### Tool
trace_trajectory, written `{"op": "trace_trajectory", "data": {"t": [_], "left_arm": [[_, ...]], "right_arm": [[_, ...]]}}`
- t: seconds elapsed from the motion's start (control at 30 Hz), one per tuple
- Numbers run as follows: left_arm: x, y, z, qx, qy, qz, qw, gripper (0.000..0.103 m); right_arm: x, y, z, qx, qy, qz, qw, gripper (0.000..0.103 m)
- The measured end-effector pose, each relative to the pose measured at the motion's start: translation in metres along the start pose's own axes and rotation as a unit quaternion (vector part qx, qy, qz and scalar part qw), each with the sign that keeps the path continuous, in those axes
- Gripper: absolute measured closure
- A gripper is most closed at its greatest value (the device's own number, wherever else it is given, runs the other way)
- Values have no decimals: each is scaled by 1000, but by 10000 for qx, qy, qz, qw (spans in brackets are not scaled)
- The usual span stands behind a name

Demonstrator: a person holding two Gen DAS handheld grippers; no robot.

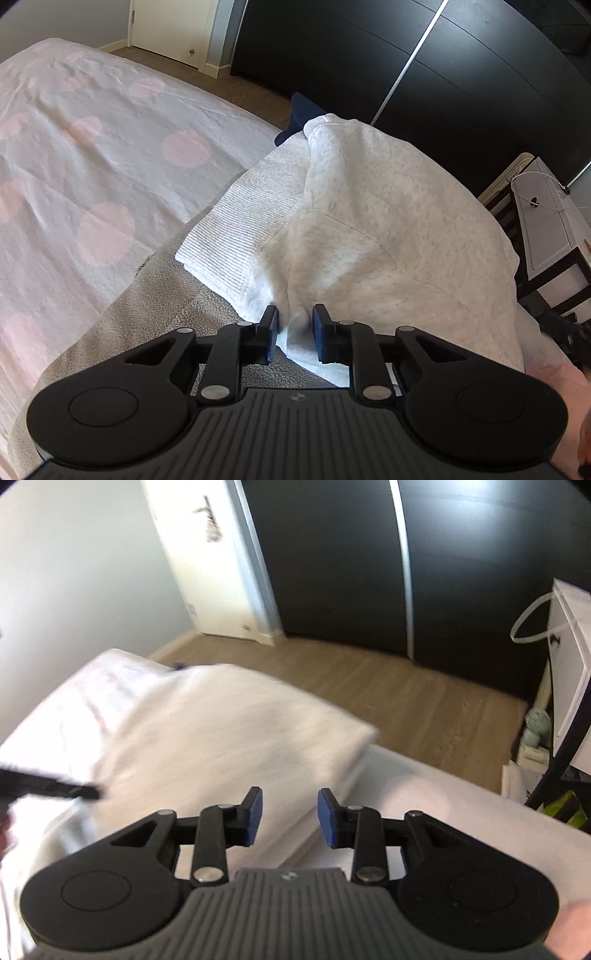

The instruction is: Fold clothes

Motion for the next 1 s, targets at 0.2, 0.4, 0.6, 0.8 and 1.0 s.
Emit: {"op": "trace_trajectory", "data": {"t": [0.2,0.4,0.6,0.8,1.0], "left_arm": [[7,-12,4,-71,-132,32,9999,90],[7,-21,8,-532,-509,82,9972,76],[4,-19,5,-616,-488,15,9969,77],[9,-26,7,-584,-345,-106,9976,98],[3,-15,18,-502,-323,88,9982,99]], "right_arm": [[-26,-41,53,175,-702,-129,9973,62],[-43,-28,89,-299,-1592,-79,9868,61],[-53,-21,92,-377,-1538,87,9873,63],[-57,-29,96,-325,-1883,-59,9816,88],[-80,-14,98,-200,-2253,355,9734,92]]}}
Point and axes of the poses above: each gripper's, at about its wrist camera, not at the fingertips, and y roughly the way its jaws point, z to its left, x to its top, the point moved 4 cm from there along y, roughly the way its jaws point, and after that the axes turned 6 degrees about -z, right-handed, at the moved point
